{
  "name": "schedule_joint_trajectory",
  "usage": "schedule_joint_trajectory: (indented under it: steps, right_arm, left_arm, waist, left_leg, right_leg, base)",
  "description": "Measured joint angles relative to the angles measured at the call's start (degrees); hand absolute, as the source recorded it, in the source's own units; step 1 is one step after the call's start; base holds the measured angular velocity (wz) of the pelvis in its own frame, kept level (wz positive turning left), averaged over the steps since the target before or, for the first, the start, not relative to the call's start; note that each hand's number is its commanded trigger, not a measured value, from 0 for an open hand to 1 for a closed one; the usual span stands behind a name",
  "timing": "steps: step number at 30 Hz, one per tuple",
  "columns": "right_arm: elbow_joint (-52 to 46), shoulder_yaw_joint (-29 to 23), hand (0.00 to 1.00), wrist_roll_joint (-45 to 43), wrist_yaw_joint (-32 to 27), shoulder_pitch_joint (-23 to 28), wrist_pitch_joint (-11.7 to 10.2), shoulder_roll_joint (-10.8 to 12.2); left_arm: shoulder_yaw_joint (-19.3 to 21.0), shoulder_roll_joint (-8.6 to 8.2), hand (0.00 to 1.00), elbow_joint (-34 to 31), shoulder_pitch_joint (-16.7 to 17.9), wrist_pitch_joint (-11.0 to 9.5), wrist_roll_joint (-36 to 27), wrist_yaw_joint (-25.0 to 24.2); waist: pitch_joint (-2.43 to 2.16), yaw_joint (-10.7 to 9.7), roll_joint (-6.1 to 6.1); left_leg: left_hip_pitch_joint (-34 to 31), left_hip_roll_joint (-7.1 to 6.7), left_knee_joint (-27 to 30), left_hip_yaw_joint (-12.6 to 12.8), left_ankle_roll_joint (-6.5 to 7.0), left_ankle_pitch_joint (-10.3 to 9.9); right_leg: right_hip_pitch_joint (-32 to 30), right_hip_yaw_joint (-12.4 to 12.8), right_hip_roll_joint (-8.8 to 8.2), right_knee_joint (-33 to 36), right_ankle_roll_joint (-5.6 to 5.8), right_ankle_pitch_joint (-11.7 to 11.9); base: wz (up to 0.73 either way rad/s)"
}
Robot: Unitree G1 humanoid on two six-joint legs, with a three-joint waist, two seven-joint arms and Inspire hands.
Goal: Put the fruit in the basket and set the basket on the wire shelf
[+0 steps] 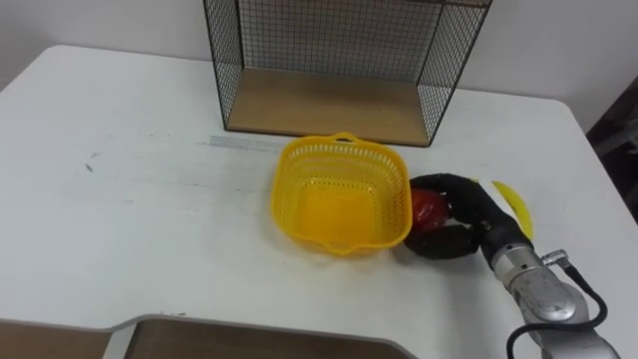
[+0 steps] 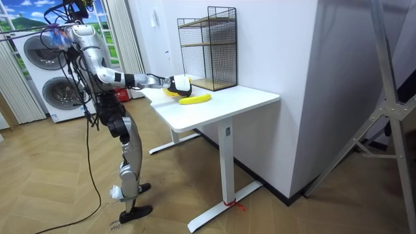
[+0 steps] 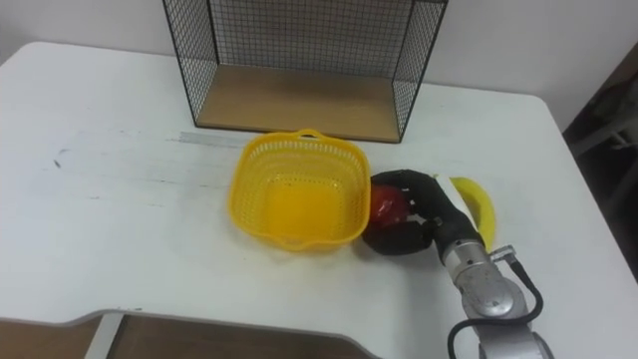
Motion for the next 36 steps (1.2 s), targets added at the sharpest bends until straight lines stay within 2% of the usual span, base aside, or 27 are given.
schedule_joint_trajectory:
  steps: [4,12,17,22,36]
  right_arm:
    - [0.07,-0.01,1.00,0.00,-0.18,0.09,-0.02,0.00]
    - [0.19,-0.05,1.00,0.25,-0.15,1.24,-0.66,-0.03]
    - [0.18,-0.10,1.00,1.23,-0.12,1.51,-0.89,-0.02]
    - [0.25,-0.15,1.00,4.28,-0.14,1.74,-0.88,-0.01]
    - [0.21,-0.97,1.00,9.51,-0.41,2.48,-0.84,0.05]
  left_arm:
    - [0.09,0.00,0.00,0.03,0.27,0.03,0.02,0.00]
    - [0.25,0.00,0.00,0.02,0.64,0.06,0.18,-0.01]
    - [0.30,0.01,0.00,-0.01,0.58,0.06,0.17,0.00]
    - [0.27,0.04,0.00,-0.01,0.78,0.05,0.04,-0.05]
    - [0.60,0.09,0.00,-1.31,2.65,1.01,1.16,-0.36]
  waist:
    - [-0.17,0.03,0.23]
    - [-0.63,-0.14,-0.32]
    - [-0.61,-0.47,-0.39]
    - [-0.46,-1.65,-0.52]
    - [-0.38,-2.41,-0.62]
  left_leg:
    - [0.04,0.01,0.05,-0.04,0.00,0.00]
    - [0.72,-0.10,0.14,0.02,0.01,0.02]
    - [0.77,-0.10,0.11,0.08,0.01,0.02]
    - [0.56,-0.11,0.20,0.09,0.01,0.02]
    - [0.59,-0.14,0.14,0.26,0.01,0.01]
  right_leg:
    - [-0.04,0.04,-0.05,-0.06,0.00,0.00]
    - [0.86,0.65,-0.05,-1.02,0.03,0.09]
    - [0.95,0.64,-0.07,-1.02,0.04,0.10]
    - [0.98,0.49,-0.14,-1.03,0.04,0.10]
    - [1.16,0.60,-0.21,-1.75,0.04,0.10]
  base:
    - [0.01]
    - [0.00]
    - [0.00]
    - [0.00]
    - [0.00]
